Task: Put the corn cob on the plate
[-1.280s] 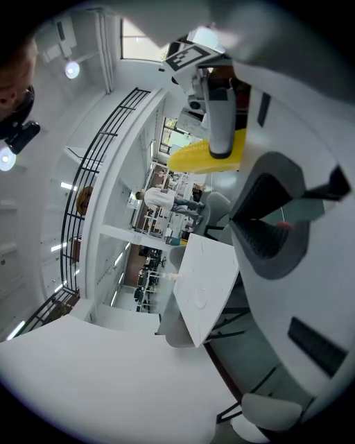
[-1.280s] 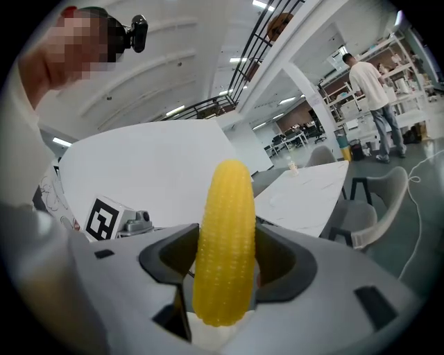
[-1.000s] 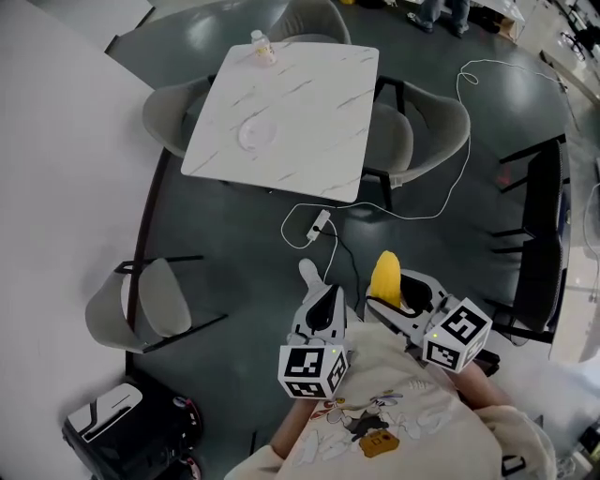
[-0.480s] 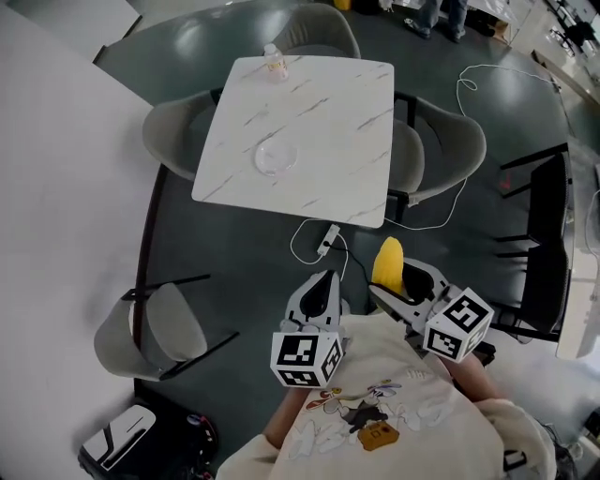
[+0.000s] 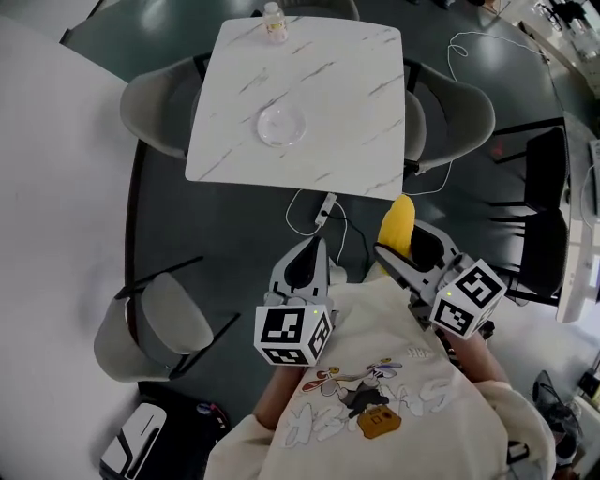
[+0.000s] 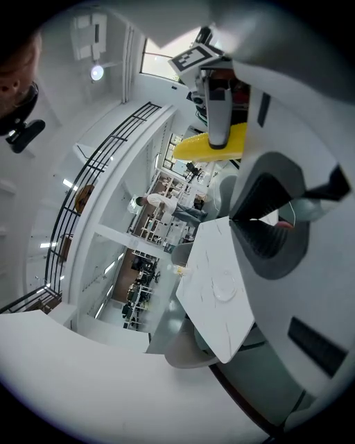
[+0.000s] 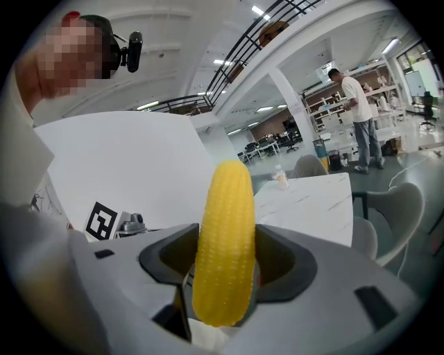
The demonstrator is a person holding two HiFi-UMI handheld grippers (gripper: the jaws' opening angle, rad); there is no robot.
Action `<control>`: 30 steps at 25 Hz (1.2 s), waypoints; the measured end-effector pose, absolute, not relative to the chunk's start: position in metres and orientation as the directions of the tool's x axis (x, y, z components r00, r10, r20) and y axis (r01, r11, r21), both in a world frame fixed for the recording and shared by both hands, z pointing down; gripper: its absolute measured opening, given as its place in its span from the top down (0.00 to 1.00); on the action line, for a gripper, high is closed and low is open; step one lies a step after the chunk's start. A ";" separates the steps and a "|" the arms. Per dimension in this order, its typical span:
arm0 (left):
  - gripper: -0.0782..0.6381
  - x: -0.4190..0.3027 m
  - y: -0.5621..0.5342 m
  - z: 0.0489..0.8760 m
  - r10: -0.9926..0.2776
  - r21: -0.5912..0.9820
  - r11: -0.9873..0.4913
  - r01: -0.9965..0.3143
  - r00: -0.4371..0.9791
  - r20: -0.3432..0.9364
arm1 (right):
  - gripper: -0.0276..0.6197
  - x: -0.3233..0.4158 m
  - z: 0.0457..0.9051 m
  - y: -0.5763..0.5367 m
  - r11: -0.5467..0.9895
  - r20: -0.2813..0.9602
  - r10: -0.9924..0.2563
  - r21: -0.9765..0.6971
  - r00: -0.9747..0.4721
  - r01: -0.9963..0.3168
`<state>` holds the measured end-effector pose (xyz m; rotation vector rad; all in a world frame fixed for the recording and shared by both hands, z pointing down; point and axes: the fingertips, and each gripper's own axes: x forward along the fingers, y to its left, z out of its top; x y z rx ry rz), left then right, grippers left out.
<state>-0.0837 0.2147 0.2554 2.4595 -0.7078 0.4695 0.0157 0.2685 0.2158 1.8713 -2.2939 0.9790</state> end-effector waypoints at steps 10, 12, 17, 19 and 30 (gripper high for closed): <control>0.88 -0.100 0.174 0.263 -0.324 0.426 -0.738 -0.522 0.829 0.455 | 0.58 -0.003 0.225 0.234 0.011 0.465 -0.856 -0.422 -0.227 -0.907; 0.88 -0.100 0.167 0.264 -0.329 0.434 -0.731 -0.527 0.829 0.453 | 0.58 -0.003 0.224 0.225 0.018 0.463 -0.855 -0.423 -0.234 -0.906; 0.88 -0.097 0.148 0.264 -0.370 0.427 -0.711 -0.558 0.814 0.447 | 0.58 0.002 0.223 0.199 0.071 0.453 -0.847 -0.420 -0.277 -0.905; 0.88 -0.094 0.140 0.264 -0.387 0.423 -0.701 -0.574 0.804 0.451 | 0.58 0.007 0.224 0.187 0.090 0.455 -0.839 -0.423 -0.298 -0.902; 0.88 -0.049 0.092 0.258 -0.451 0.399 -0.662 -0.634 0.762 0.464 | 0.58 0.056 0.220 0.124 0.187 0.443 -0.815 -0.410 -0.374 -0.893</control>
